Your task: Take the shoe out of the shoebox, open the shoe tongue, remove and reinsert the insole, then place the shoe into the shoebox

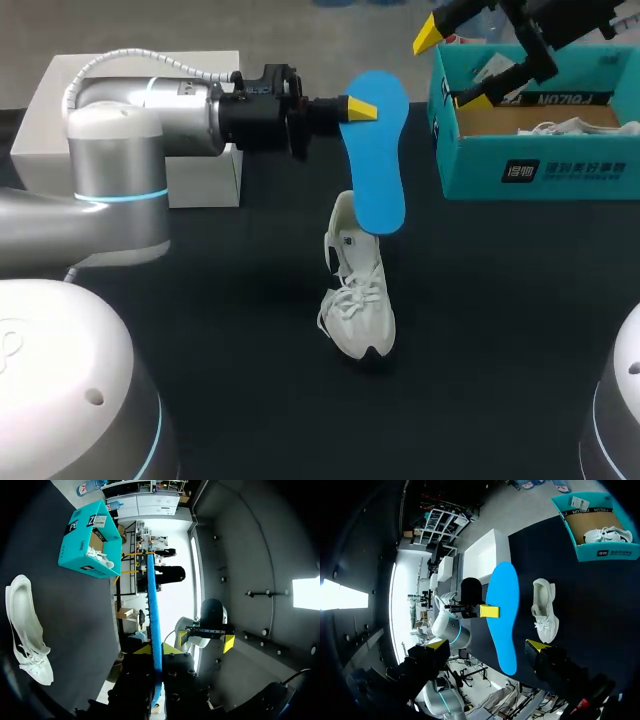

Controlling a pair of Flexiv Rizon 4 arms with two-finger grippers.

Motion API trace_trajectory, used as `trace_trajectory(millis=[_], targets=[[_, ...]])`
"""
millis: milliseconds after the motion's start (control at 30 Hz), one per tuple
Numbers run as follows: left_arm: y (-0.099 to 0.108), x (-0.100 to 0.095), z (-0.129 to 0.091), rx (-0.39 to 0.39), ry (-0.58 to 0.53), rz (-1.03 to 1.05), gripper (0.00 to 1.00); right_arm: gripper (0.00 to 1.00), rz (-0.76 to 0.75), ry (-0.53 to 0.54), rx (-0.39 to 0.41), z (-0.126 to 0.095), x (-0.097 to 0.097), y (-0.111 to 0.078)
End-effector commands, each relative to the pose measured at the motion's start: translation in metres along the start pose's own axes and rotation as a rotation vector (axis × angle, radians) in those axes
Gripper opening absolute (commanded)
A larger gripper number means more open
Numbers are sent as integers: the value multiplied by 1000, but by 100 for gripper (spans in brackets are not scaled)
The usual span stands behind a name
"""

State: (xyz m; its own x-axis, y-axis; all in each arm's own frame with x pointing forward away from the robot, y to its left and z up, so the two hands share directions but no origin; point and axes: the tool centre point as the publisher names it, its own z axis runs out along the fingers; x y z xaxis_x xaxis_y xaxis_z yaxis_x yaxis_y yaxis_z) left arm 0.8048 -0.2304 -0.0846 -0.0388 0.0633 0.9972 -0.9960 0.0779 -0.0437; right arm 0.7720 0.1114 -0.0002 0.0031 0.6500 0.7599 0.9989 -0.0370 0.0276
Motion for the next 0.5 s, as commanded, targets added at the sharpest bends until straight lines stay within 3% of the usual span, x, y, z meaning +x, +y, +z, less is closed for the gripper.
trace_trajectory(millis=[33, 367, 500], targets=[[-4, -3, 3, -11, -6, -4, 0, 100, -14, -191, -41, 5, 19, -6], [-9, -4, 3, -21, -11, -8, 0, 100, -39, -401, -48, 18, 35, -5], [-14, -7, 0, -11, -15, -27, 0, 100, 6, -545, -40, 24, 37, -6]])
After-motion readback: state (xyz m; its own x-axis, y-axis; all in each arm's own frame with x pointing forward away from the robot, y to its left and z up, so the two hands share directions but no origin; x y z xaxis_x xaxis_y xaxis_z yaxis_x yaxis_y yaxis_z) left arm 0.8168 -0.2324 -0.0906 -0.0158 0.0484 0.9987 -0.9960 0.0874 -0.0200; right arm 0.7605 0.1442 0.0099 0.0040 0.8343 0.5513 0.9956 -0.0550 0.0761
